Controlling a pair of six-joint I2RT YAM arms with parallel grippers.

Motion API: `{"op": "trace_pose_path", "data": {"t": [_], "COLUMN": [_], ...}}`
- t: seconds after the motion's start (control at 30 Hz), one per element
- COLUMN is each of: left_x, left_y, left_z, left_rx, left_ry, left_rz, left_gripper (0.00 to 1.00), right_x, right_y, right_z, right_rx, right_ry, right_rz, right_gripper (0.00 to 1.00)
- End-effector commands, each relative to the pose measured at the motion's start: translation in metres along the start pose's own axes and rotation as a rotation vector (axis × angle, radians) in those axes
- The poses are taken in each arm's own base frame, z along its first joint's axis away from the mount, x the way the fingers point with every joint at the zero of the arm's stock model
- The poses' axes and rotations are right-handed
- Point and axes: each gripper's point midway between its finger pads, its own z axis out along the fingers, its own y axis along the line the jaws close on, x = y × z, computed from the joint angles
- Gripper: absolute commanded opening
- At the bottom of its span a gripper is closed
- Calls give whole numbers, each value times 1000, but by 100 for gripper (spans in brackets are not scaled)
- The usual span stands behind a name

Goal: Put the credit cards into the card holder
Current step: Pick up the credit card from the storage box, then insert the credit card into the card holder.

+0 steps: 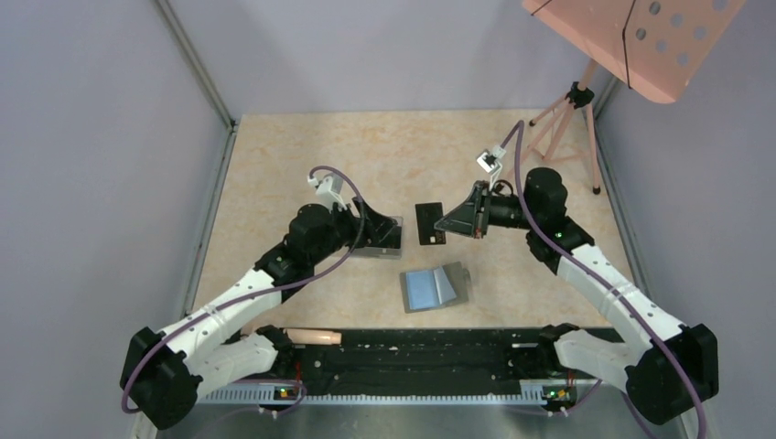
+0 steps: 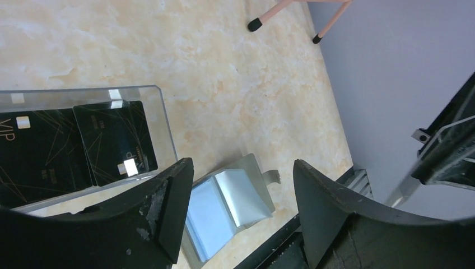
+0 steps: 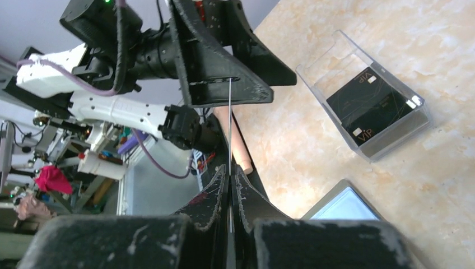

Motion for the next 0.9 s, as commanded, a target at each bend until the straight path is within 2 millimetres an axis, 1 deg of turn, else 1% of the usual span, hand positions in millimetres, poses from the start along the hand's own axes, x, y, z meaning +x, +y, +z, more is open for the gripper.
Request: {"op": "trace_pose_path", "data": {"t": [0.0, 0.07, 0.13, 0.23, 0.33, 0.4, 0.5, 0.63, 0.7, 0.73, 0.87], "left_x": [-16, -16, -16, -16, -15, -14, -13, -12, -9, -8, -3], "left_y": [-10, -10, -9, -10, -8, -7, -5, -3, -2, -2, -2], "left_z": [0, 0, 1, 1, 1, 1, 1, 2, 3, 3, 4], "left_rx": [49, 50, 45, 41, 34, 30, 17, 11, 11, 10, 8], "left_ry": [-78, -78, -77, -75, -74, -72, -69, -64, -52, -46, -18], "left_rz": [12, 14, 9, -1, -10, -14, -20, -31, -32, -34, -36], "left_gripper": [70, 70, 70, 70, 70, 70, 69, 69, 69, 69, 69], "right_x": [9, 7, 3, 6, 12, 15, 13, 13, 17, 17, 20], "right_y": [16, 15, 0, -22, -36, -41, -46, -46, -46, -46, -41], "right_z": [-8, -7, -5, -4, -6, -7, -11, -15, -18, -20, -24], "right_rx": [-58, -43, 49, 147, 194, 187, 167, 58, 0, -31, -118], "right_ry": [40, 31, 8, 23, 4, -34, -106, -168, -192, -205, -202], "right_rz": [-79, -20, 106, 377, 653, 775, 908, 1066, 1137, 1163, 1164], "right_gripper": [0, 0, 0, 0, 0, 0, 0, 0, 0, 0, 0]}}
